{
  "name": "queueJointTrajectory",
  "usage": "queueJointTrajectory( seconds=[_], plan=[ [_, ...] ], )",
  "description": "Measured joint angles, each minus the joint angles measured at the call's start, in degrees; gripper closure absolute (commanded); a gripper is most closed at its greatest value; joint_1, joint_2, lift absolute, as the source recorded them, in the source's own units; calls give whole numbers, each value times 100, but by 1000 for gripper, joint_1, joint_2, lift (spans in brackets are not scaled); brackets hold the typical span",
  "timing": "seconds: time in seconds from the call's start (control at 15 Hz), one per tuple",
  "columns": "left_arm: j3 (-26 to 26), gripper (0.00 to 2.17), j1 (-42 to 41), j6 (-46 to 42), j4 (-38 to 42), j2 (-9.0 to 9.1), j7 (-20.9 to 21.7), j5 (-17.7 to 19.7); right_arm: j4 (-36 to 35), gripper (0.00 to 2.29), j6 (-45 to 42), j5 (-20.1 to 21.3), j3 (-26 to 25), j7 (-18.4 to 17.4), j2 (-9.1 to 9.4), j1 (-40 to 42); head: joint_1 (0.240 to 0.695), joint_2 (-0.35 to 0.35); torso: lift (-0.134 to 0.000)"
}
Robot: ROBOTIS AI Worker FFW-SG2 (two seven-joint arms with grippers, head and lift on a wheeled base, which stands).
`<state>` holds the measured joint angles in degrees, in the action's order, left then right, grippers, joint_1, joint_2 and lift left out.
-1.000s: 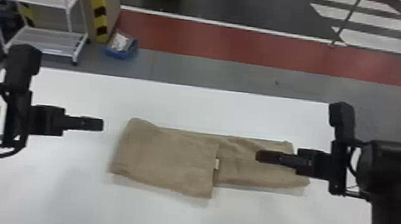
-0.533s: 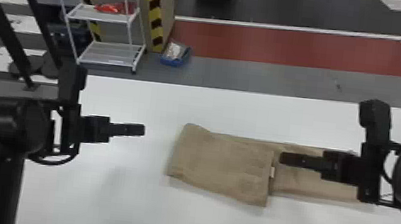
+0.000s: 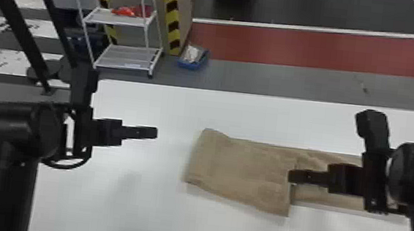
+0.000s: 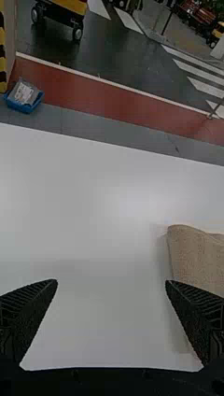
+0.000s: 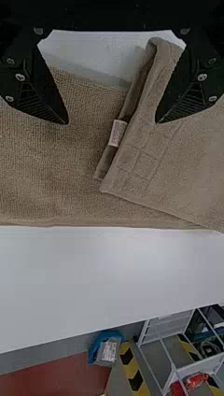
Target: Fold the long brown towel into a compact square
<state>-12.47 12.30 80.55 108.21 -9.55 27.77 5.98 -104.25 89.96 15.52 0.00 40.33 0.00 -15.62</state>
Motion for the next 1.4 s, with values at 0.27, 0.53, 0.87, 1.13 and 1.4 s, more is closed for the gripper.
queueJointTrajectory(
  seconds=[0.27, 0.53, 0.87, 1.13, 1.4],
  plan=[
    [6, 26, -2, -57, -24, -3, 0, -11, 229, 228, -23, 0, 123, -14, 0, -99, 695, 130, -120],
    [40, 26, -16, -111, -54, 5, -9, -27, 492, 289, -245, 12, 228, -26, 0, -205, 695, 133, -120],
    [39, 26, -85, -142, -56, 2, 1, -28, 708, 441, -459, 82, 373, -104, 0, -294, 695, 135, -120],
    [19, 29, -138, -150, -41, -3, 31, -27, 915, 437, -604, 134, 479, -158, 0, -362, 695, 138, -120],
    [17, 29, -155, -164, -37, -3, 35, -26, 933, 431, -640, 123, 529, -164, 0, -395, 695, 140, -120]
  ],
)
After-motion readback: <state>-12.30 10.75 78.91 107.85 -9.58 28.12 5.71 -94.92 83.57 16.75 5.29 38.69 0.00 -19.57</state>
